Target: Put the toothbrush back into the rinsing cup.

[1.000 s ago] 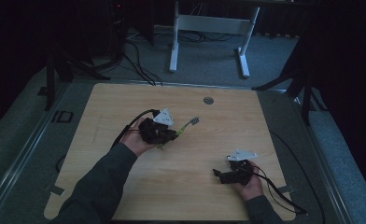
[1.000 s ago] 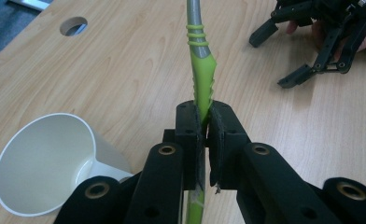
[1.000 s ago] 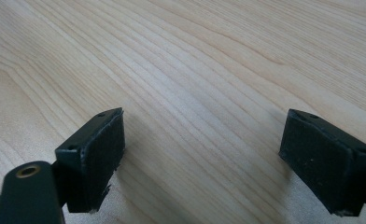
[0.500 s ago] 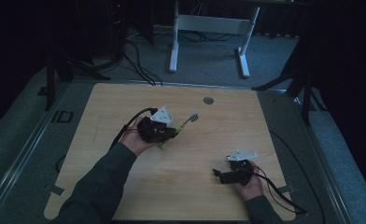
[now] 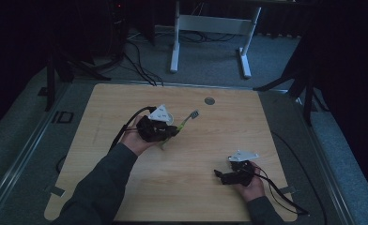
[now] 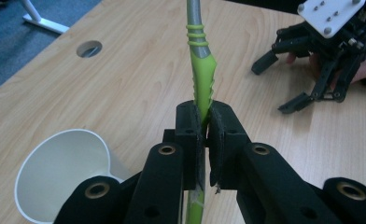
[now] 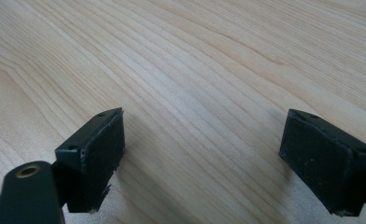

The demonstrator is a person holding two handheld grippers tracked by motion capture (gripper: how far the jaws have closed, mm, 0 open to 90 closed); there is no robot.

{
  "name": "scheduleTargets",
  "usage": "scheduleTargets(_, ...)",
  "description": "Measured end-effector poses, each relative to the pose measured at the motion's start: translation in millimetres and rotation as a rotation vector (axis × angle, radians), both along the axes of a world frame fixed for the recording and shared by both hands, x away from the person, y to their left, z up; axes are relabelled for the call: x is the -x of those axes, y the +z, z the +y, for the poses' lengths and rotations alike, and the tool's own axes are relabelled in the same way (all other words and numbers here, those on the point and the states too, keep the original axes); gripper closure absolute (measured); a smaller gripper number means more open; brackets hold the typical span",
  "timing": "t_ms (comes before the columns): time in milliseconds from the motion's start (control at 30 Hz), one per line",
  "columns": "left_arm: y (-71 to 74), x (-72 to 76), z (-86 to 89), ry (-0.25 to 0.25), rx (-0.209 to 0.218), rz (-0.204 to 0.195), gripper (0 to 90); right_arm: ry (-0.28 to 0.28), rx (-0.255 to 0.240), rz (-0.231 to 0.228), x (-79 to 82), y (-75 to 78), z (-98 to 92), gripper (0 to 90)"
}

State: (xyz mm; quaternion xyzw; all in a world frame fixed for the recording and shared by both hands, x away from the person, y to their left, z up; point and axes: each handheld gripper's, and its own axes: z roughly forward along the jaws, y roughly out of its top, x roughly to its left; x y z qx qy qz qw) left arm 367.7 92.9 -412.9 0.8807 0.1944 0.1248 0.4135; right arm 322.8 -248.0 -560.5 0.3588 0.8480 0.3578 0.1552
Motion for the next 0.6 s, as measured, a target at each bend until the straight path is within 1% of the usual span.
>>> scheduleTargets(33,0.0,0.0,0.0,0.0,0.0,0.0,83.5,0.0,0.0,0.0,0.0,0.0,0.0,13.6)
scheduleTargets(67,0.1,-0.2,0.2,0.005,0.013,-0.003,83.5,0.0,0.0,0.0,0.0,0.0,0.0,13.6)
scheduleTargets(233,0.2,-1.1,1.0,0.01,0.029,-0.006,83.5,0.0,0.0,0.0,0.0,0.0,0.0,13.5)
scheduleTargets(300,-0.1,-2.2,1.6,0.008,0.043,-0.006,83.5,0.001,0.0,0.0,0.0,0.0,0.0,13.6)
scheduleTargets(533,0.1,-2.7,2.3,0.016,0.047,-0.014,83.5,0.0,0.0,0.0,0.0,0.0,0.0,13.6)
scheduleTargets(600,0.0,-3.1,3.0,0.021,0.059,-0.015,83.5,0.0,0.0,0.0,0.0,0.0,0.0,13.6)
